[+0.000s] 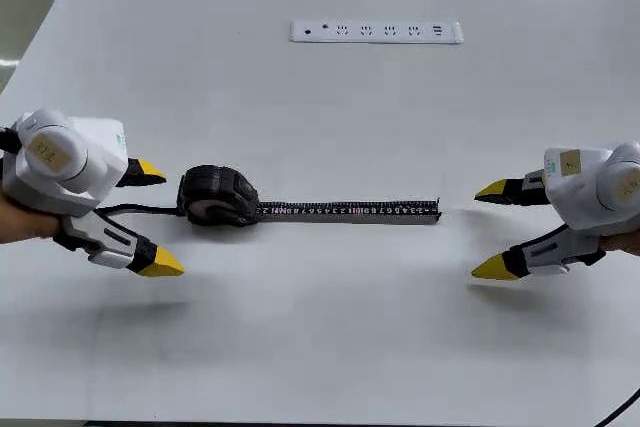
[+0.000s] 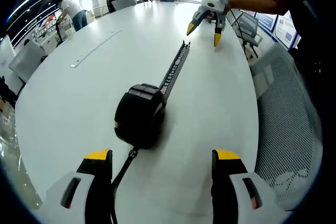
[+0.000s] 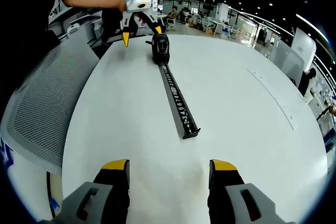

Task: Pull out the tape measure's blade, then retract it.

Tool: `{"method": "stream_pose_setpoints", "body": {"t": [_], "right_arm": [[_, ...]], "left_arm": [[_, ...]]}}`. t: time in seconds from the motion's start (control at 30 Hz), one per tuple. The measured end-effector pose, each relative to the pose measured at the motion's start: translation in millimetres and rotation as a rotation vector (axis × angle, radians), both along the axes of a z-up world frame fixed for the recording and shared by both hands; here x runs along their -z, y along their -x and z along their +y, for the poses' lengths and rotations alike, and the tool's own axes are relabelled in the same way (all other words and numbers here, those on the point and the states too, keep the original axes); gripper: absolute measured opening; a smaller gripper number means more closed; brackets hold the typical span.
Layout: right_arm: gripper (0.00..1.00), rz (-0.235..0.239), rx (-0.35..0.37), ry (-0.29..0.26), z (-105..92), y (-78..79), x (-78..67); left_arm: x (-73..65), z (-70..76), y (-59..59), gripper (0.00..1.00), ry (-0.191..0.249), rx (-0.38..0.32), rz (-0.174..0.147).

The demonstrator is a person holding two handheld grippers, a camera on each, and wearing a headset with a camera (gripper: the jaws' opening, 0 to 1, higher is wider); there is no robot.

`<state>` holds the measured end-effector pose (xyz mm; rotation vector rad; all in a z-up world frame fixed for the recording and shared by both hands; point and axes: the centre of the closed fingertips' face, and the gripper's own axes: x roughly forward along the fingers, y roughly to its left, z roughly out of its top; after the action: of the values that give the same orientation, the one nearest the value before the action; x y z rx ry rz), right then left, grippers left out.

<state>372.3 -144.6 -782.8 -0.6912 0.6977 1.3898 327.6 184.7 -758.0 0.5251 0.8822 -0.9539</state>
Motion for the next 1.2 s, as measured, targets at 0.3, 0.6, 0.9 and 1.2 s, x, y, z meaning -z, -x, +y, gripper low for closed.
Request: {"method": "stream_pose_setpoints", "body": {"t": [0.3,0.6,0.9,1.2], "right_arm": [[0.69,0.014,0.073,-0.021,1.2,12.9,-1.2],[0.76,0.022,0.13,-0.042,4.8,24.4,-2.5],[0.83,0.028,0.201,-0.088,9.6,28.1,-6.8],[0.92,0.025,0.258,-0.113,17.7,33.7,-11.8]], "left_arm": [[0.0,-4.4,15.2,0.82,0.05,-0.076,-0.013],[1.7,-11.7,26.9,0.86,0.098,-0.141,-0.022],[-4.5,-18.8,30.5,0.91,0.146,-0.203,-0.052],[-5.8,-25.0,30.6,0.93,0.189,-0.263,-0.091]]}}
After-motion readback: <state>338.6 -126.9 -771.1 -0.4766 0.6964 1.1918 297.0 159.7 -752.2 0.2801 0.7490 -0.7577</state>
